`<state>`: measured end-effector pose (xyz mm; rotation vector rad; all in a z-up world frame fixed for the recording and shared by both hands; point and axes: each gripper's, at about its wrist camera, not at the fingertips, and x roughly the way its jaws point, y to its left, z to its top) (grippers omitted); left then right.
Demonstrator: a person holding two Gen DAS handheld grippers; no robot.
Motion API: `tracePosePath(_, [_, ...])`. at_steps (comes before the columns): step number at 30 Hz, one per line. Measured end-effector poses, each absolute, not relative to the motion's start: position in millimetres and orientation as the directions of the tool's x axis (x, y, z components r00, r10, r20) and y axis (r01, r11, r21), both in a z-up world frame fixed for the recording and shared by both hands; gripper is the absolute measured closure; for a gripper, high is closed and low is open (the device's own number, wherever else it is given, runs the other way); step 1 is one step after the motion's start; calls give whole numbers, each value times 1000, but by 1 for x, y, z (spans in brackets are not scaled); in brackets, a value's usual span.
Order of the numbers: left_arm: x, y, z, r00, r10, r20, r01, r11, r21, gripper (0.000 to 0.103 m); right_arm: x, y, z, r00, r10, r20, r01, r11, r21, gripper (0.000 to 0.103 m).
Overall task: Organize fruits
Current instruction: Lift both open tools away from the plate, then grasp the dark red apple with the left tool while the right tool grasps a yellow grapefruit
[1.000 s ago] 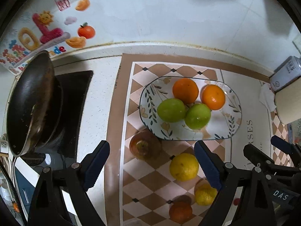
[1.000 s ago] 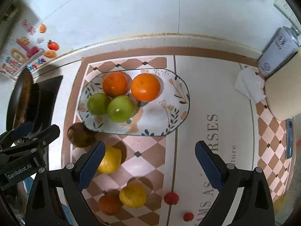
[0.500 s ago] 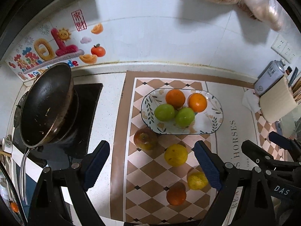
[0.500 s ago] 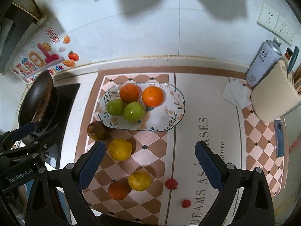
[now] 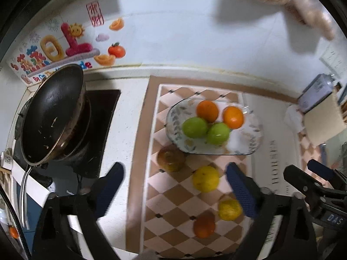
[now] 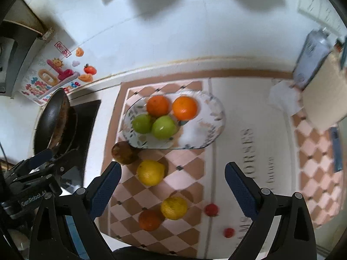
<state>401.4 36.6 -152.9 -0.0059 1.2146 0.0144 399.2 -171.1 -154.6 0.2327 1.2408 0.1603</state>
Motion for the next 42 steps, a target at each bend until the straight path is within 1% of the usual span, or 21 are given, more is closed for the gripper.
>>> tracePosePath(5, [420, 62, -200, 249, 94, -964, -59, 995, 82, 0, 423, -147, -228, 161, 350, -923, 11, 934, 356, 5])
tracePosePath(9, [432, 82, -235, 159, 106, -981, -99, 991, 91, 0, 437, -117, -297, 11, 394, -919, 16, 919, 394, 5])
tracePosePath(11, [438, 87, -250, 124, 108, -986, -116, 989, 93, 0, 440, -104, -323, -46, 407, -912, 18, 913, 407, 8])
tracePosePath(12, [441, 89, -257, 110, 100, -989, -118, 989, 87, 0, 440, -97, -335, -73, 407, -910, 19, 913, 407, 12])
tracePosePath(13, [444, 89, -265, 88, 93, -992, -118, 990, 82, 0, 440, -90, -346, -101, 411, -906, 15, 911, 411, 23])
tracePosePath(14, [447, 88, -274, 65, 86, -994, -117, 990, 78, 0, 439, -87, -352, -111, 413, -904, 17, 910, 414, 31])
tracePosePath(15, [450, 86, -280, 50, 75, -996, -114, 991, 69, 0, 438, -85, -358, -115, 403, -908, 21, 915, 403, 35])
tracePosePath(17, [454, 80, -293, 18, 45, -999, -107, 993, 43, 0, 436, -86, -359, -99, 409, -907, 22, 912, 409, 36])
tracePosePath(20, [460, 68, -312, -21, -1, -1000, -83, 997, 1, 0, 430, -94, -357, -92, 379, -921, 17, 925, 379, 36])
tracePosePath(23, [465, 58, -327, -35, -11, -999, -54, 998, -9, 0, 425, -110, -356, -93, 355, -930, 27, 935, 354, 36])
tracePosePath(24, [465, 56, -330, -27, -15, -1000, -44, 999, -13, 2, 424, -115, -355, -94, 352, -931, 31, 936, 351, 36])
tracePosePath(25, [465, 54, -332, -18, -21, -1000, -36, 999, -20, 8, 423, -120, -356, -94, 349, -933, 39, 937, 347, 35])
tracePosePath(27, [462, 49, -330, 24, -73, -997, 1, 997, -73, 34, 426, -130, -354, -91, 344, -935, 52, 939, 340, 35])
tracePosePath(28, [461, 47, -329, 33, -82, -996, 8, 997, -82, 39, 428, -136, -354, -90, 341, -936, 57, 940, 337, 35])
tracePosePath(30, [455, 38, -325, 50, -49, -998, 51, 998, -47, 39, 429, -139, -354, -89, 340, -936, 66, 940, 335, 35])
tracePosePath(34, [432, 34, -321, 51, -51, -997, 71, 996, -48, 39, 428, -144, -352, -94, 332, -939, 56, 943, 328, 35])
tracePosePath(38, [393, 37, -323, 26, -85, -996, 37, 996, -84, 39, 429, -138, -353, -108, 320, -941, 38, 947, 318, 35])
tracePosePath(42, [379, 40, -326, 33, -92, -995, 4, 996, -92, 39, 432, -137, -358, -113, 326, -939, 49, 945, 322, 35])
